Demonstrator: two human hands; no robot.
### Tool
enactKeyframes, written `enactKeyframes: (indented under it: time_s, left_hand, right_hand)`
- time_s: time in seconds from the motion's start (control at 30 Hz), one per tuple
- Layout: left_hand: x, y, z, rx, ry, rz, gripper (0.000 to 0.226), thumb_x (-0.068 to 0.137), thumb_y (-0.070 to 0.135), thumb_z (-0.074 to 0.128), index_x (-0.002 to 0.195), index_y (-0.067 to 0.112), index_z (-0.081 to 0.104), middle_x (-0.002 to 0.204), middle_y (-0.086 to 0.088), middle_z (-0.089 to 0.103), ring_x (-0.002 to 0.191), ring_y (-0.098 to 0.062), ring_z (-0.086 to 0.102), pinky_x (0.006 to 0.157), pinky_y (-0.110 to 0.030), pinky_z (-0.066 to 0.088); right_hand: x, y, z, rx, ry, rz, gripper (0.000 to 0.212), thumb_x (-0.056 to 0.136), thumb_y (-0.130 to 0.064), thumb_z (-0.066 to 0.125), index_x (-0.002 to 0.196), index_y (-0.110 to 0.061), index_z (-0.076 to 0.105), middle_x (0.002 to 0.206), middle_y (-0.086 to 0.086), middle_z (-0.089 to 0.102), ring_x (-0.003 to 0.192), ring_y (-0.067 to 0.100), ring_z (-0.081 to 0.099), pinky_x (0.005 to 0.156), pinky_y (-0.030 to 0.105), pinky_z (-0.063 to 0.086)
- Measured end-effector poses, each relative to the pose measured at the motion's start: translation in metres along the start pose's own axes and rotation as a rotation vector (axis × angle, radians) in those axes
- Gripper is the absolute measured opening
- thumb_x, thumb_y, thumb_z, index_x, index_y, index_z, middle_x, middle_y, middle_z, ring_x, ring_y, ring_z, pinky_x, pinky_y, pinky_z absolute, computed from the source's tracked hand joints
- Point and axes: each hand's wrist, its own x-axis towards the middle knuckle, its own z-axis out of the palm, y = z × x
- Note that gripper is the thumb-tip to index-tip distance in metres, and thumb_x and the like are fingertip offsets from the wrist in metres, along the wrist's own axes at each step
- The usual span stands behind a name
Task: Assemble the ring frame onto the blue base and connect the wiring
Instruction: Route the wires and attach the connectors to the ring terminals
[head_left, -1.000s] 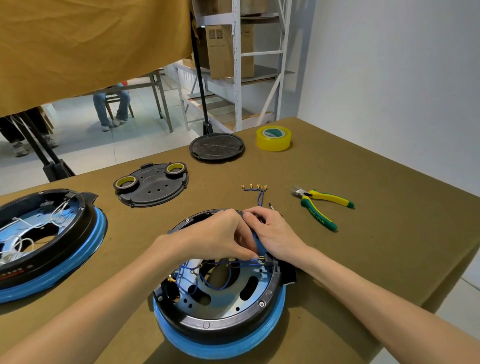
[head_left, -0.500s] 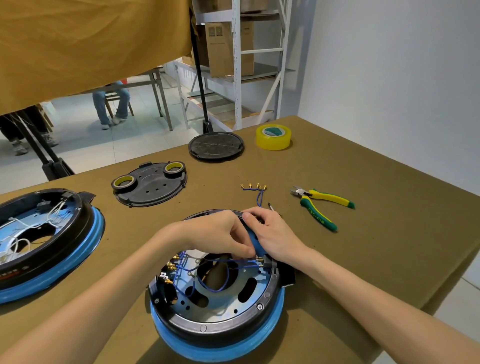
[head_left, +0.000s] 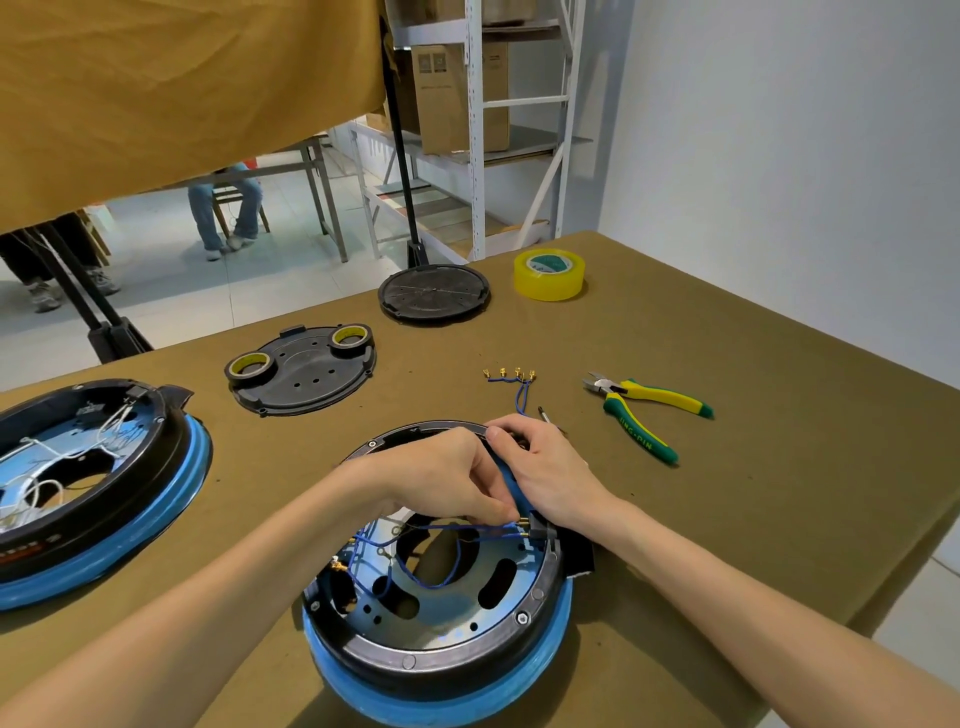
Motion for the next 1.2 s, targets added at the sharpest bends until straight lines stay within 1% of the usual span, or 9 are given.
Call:
enactKeyframes:
  time_s: [0.2, 0.37, 0.53, 0.67, 0.87, 0.97, 1.07, 1.13, 1.2]
  left_hand:
    - [-0.003, -0.006, 0.005, -0.083, 0.023, 0.012, 0.01, 0.09, 0.021, 0.077, 0.084, 0.014, 0.081, 0.076, 0.001, 0.074, 0.073, -0.016, 0.058, 0.076, -0.034, 0.048]
    - [-0.008, -0.002, 0.003, -0.005, 0.047, 0.105, 0.01, 0.09, 0.021, 0.077, 0.084, 0.016, 0.083, 0.07, 0.003, 0.072, 0.062, -0.007, 0.054, 0.063, -0.018, 0.044]
    - [-0.014, -0.002, -0.005, 0.04, 0.062, 0.143, 0.012, 0.09, 0.027, 0.079, 0.089, 0.017, 0.084, 0.079, -0.009, 0.077, 0.064, -0.011, 0.054, 0.064, -0.027, 0.045]
    - [-0.011, 0.001, -0.002, 0.097, 0.052, 0.137, 0.018, 0.093, 0.027, 0.074, 0.084, 0.014, 0.083, 0.059, 0.003, 0.061, 0.053, -0.011, 0.041, 0.054, -0.02, 0.035]
    - [-0.015, 0.001, 0.004, 0.07, 0.091, 0.163, 0.017, 0.094, 0.026, 0.074, 0.084, 0.015, 0.083, 0.058, 0.01, 0.064, 0.051, -0.005, 0.044, 0.053, -0.015, 0.037]
    - [-0.028, -0.004, 0.006, 0.123, 0.226, 0.198, 0.016, 0.093, 0.036, 0.074, 0.091, 0.024, 0.084, 0.074, 0.013, 0.074, 0.063, -0.001, 0.06, 0.062, -0.015, 0.045]
    - [-0.053, -0.019, 0.008, 0.183, 0.517, 0.246, 0.017, 0.096, 0.044, 0.067, 0.099, 0.034, 0.081, 0.091, 0.028, 0.071, 0.091, 0.007, 0.065, 0.078, -0.009, 0.048]
    - [-0.069, -0.032, 0.008, 0.224, 0.684, 0.245, 0.019, 0.097, 0.046, 0.062, 0.103, 0.038, 0.078, 0.093, 0.032, 0.069, 0.098, 0.01, 0.061, 0.081, -0.009, 0.046]
    - [-0.078, -0.046, 0.005, 0.211, 0.806, 0.2, 0.019, 0.099, 0.038, 0.06, 0.113, 0.037, 0.074, 0.103, 0.03, 0.066, 0.105, 0.009, 0.056, 0.089, -0.015, 0.043]
  right_hand:
    - [0.003, 0.002, 0.001, -0.018, -0.009, 0.0, 0.022, 0.107, -0.026, 0.05, 0.112, -0.016, 0.069, 0.106, 0.01, 0.072, 0.101, 0.023, 0.064, 0.082, 0.025, 0.047]
    - [0.005, 0.0, -0.002, -0.038, -0.031, -0.014, 0.024, 0.107, -0.023, 0.05, 0.116, -0.012, 0.07, 0.107, 0.005, 0.072, 0.102, 0.02, 0.065, 0.085, 0.023, 0.046]
    - [0.004, -0.003, -0.004, -0.062, -0.036, -0.015, 0.026, 0.108, -0.025, 0.05, 0.116, -0.012, 0.071, 0.109, 0.006, 0.073, 0.104, 0.022, 0.065, 0.087, 0.026, 0.046]
    - [0.002, -0.005, -0.004, -0.045, -0.026, -0.009, 0.027, 0.108, -0.025, 0.049, 0.117, -0.011, 0.071, 0.11, 0.006, 0.073, 0.106, 0.023, 0.065, 0.091, 0.031, 0.048]
    - [0.0, -0.007, -0.003, -0.047, -0.019, -0.019, 0.028, 0.108, -0.025, 0.049, 0.117, -0.01, 0.071, 0.109, 0.007, 0.073, 0.103, 0.023, 0.065, 0.085, 0.025, 0.047]
    - [0.0, -0.004, -0.004, -0.053, -0.027, -0.013, 0.029, 0.108, -0.028, 0.05, 0.113, -0.011, 0.072, 0.103, 0.007, 0.073, 0.094, 0.022, 0.064, 0.077, 0.022, 0.045]
    - [0.006, -0.002, -0.007, -0.047, -0.004, 0.006, 0.041, 0.107, -0.036, 0.05, 0.096, -0.004, 0.073, 0.078, 0.002, 0.065, 0.07, 0.014, 0.055, 0.07, 0.03, 0.042]
    - [0.02, -0.001, -0.014, -0.028, 0.149, 0.032, 0.041, 0.106, -0.033, 0.052, 0.082, -0.009, 0.075, 0.073, -0.005, 0.07, 0.066, 0.01, 0.061, 0.069, 0.029, 0.048]
    - [0.038, -0.002, -0.023, -0.134, 0.297, 0.038, 0.035, 0.103, -0.027, 0.054, 0.078, -0.014, 0.075, 0.073, -0.002, 0.073, 0.067, 0.012, 0.065, 0.067, 0.031, 0.052]
